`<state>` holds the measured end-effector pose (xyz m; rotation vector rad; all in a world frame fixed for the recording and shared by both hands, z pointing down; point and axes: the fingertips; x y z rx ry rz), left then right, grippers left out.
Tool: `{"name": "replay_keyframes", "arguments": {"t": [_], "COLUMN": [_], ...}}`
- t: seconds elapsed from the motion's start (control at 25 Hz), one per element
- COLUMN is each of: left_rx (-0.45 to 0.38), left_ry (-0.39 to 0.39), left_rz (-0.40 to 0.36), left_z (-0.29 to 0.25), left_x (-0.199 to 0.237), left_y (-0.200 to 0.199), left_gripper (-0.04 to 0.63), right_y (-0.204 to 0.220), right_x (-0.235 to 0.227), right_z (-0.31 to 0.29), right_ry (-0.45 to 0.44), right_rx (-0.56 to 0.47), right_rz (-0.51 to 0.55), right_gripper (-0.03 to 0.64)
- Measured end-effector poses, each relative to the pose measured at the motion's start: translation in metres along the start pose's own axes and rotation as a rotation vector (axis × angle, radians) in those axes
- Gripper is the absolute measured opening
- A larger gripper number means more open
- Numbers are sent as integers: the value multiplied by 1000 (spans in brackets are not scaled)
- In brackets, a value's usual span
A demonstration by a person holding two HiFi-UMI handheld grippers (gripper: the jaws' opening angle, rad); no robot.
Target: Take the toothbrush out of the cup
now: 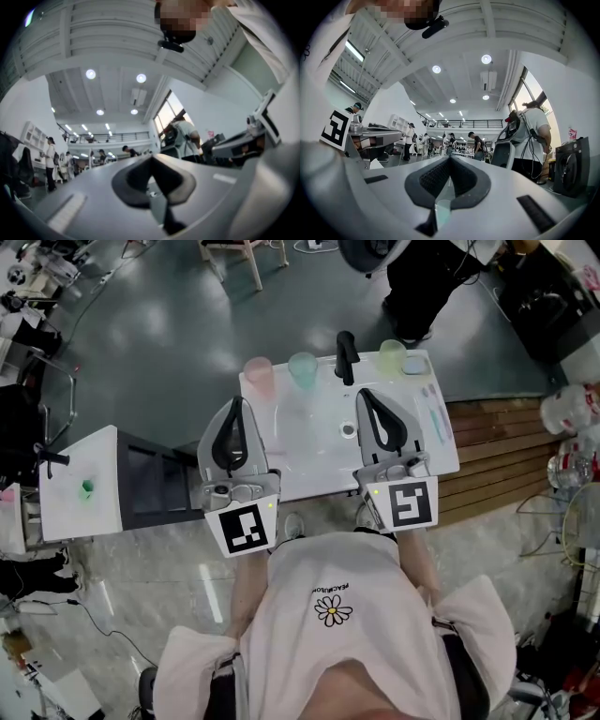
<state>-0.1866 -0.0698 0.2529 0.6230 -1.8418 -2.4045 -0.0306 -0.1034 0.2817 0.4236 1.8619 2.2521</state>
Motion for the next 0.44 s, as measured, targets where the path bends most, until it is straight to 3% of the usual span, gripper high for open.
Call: {"name": "replay_keyframes", "arguments": {"t": [0.44], "left_rx": [-2], "left_ry": [14], "left_rz": [-1], "left_z": [-2], "left_x": [-4], "left_y": [-1], "left_gripper": [8], "right_y": [0], "right_x": [-3], "right_z": [0], "right_ry": [12], "right_rx": [5], "right_rz": [1], "right_gripper": [0]}}
Point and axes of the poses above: the fingertips, and each gripper's own axes: z backward along the fingers, x to its left, y out of its underside, and after that the axes turned 15 degrees about y, right-handed
